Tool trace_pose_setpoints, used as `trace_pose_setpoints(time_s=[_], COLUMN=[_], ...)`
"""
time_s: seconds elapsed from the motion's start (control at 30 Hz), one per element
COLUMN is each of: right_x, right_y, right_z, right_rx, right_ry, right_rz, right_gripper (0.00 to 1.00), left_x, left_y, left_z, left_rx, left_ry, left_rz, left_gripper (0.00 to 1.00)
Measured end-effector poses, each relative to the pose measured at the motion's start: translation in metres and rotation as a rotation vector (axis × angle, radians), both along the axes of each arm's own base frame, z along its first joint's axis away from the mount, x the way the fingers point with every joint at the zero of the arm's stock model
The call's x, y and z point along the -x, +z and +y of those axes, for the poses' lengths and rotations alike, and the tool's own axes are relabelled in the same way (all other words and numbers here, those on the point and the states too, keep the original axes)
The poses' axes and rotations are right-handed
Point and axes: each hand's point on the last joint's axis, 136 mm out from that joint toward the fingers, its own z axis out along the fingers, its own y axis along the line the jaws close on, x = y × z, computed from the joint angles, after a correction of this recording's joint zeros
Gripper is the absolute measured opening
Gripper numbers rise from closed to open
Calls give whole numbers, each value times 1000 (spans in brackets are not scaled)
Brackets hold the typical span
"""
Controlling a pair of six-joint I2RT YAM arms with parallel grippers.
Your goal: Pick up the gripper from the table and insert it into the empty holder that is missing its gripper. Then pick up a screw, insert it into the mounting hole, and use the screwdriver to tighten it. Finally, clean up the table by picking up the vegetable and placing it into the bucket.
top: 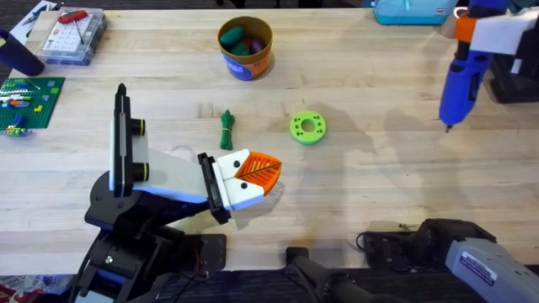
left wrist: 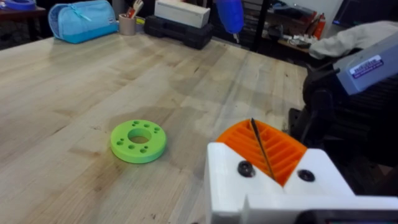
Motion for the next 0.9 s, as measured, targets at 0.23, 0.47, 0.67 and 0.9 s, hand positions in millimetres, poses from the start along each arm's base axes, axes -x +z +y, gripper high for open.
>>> trace_pose_setpoints(time_s=[0.23, 0.47, 0.67, 0.9], right_x=[9, 19, -3, -54], right_y=[-7, -9, -24, -69], right_z=[8, 35, 30, -13], right_rx=[-17, -119, -137, -63], right_ry=[30, 147, 109, -121], right_rz=[36, 67, 121, 232], right_gripper=[115, 114, 115, 114], left_x=[0, 0, -1, -3], left_y=[0, 0, 0, 0], left_z=[0, 0, 0, 1], left_rx=[0, -1, -1, -1], left_ry=[-1, -1, 5, 17], left_rz=[3, 3, 3, 1], left_gripper=[11, 11, 11, 11])
